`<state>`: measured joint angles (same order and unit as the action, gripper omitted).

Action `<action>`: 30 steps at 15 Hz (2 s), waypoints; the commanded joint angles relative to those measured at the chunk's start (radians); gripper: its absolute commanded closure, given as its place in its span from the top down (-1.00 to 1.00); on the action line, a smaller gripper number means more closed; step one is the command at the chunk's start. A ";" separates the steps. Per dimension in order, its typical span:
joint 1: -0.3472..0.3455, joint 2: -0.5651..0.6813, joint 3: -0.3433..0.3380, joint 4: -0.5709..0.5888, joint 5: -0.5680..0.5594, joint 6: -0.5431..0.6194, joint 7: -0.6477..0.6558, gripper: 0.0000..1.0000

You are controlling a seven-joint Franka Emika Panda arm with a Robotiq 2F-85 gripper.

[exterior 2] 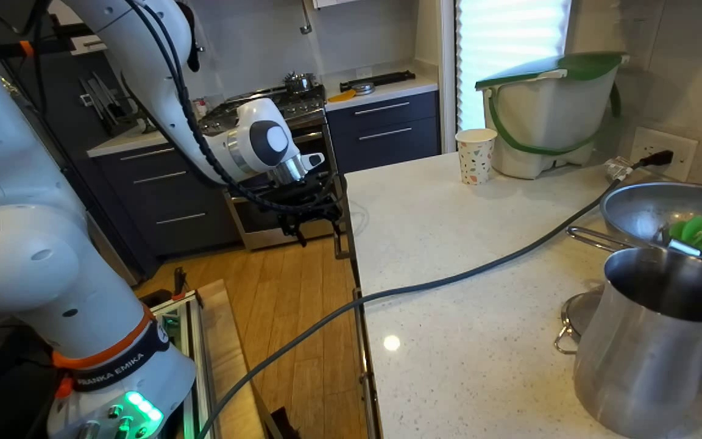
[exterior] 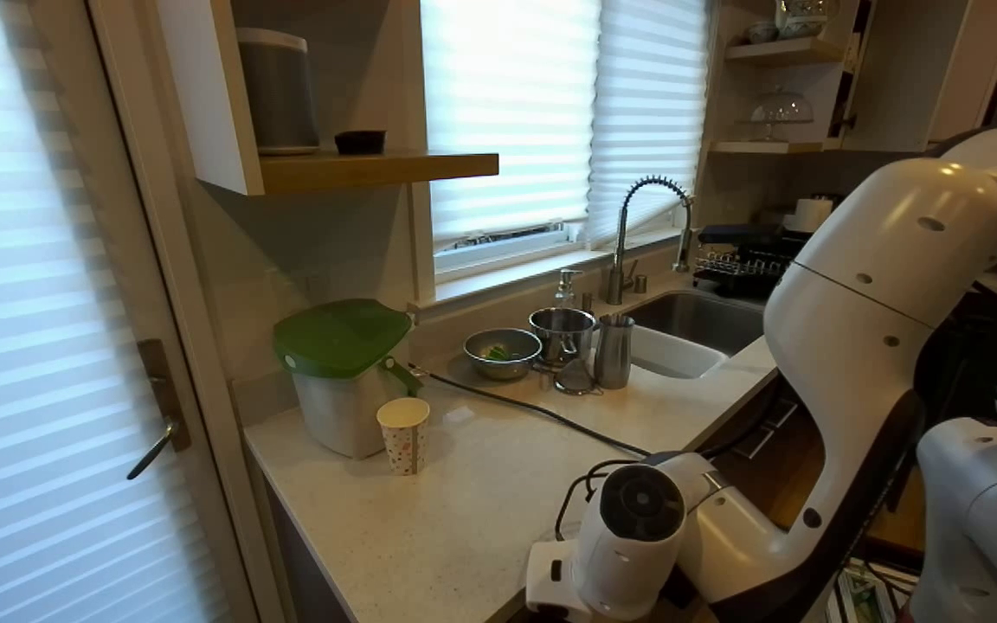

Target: Pull open the top left cabinet drawer

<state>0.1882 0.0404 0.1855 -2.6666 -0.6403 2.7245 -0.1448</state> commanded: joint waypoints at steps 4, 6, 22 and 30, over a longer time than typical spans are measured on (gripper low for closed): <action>-0.003 0.072 -0.021 0.024 -0.099 0.040 0.084 1.00; -0.003 0.090 -0.008 0.023 -0.036 0.054 0.045 1.00; 0.064 -0.015 0.126 0.086 0.788 -0.366 -0.462 1.00; 0.093 -0.085 0.125 0.129 0.793 -0.494 -0.392 1.00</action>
<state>0.2811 0.0120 0.3226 -2.5391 0.1707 2.2721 -0.5652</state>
